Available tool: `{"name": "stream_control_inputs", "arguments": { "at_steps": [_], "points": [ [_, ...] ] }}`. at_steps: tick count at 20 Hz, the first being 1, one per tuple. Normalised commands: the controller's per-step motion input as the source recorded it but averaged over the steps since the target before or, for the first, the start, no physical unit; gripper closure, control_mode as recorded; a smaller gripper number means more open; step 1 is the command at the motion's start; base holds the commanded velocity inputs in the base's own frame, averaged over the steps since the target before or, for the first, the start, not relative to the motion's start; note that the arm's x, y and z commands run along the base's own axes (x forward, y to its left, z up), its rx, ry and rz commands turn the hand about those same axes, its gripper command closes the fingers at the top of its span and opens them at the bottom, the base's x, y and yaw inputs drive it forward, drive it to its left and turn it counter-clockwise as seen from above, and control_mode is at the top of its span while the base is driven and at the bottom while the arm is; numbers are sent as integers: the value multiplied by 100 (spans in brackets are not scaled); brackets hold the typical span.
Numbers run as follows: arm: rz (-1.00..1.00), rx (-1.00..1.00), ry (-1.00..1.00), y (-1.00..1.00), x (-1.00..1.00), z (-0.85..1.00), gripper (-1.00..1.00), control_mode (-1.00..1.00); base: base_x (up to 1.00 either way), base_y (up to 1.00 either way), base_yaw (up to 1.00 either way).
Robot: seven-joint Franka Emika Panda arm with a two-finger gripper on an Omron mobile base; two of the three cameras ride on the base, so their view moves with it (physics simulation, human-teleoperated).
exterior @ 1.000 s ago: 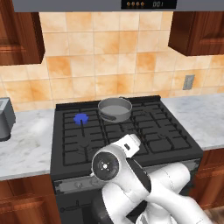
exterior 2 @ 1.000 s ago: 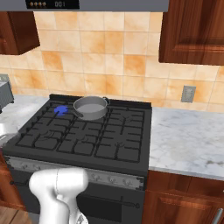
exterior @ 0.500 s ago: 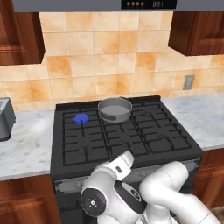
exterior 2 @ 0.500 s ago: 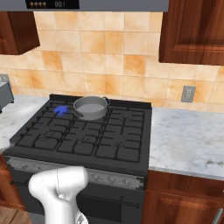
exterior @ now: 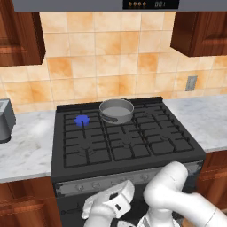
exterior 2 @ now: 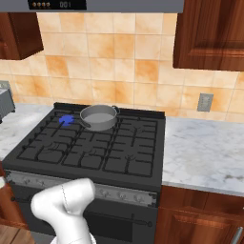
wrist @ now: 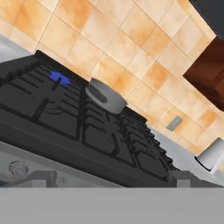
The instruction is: Turn off the rear left burner of the stove.
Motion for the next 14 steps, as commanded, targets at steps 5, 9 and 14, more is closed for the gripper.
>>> {"name": "stream_control_inputs", "arguments": {
  "at_steps": [5, 9, 14],
  "points": [
    [0, 0, -24, 0, -6, -53, -100, -100, 0, 0, 0],
    [0, 0, -18, 0, -7, -19, -100, -100, 0, 0, 0],
    [0, 0, -7, -1, 8, -6, -100, -100, 0, 0, 0]
  ]
}}
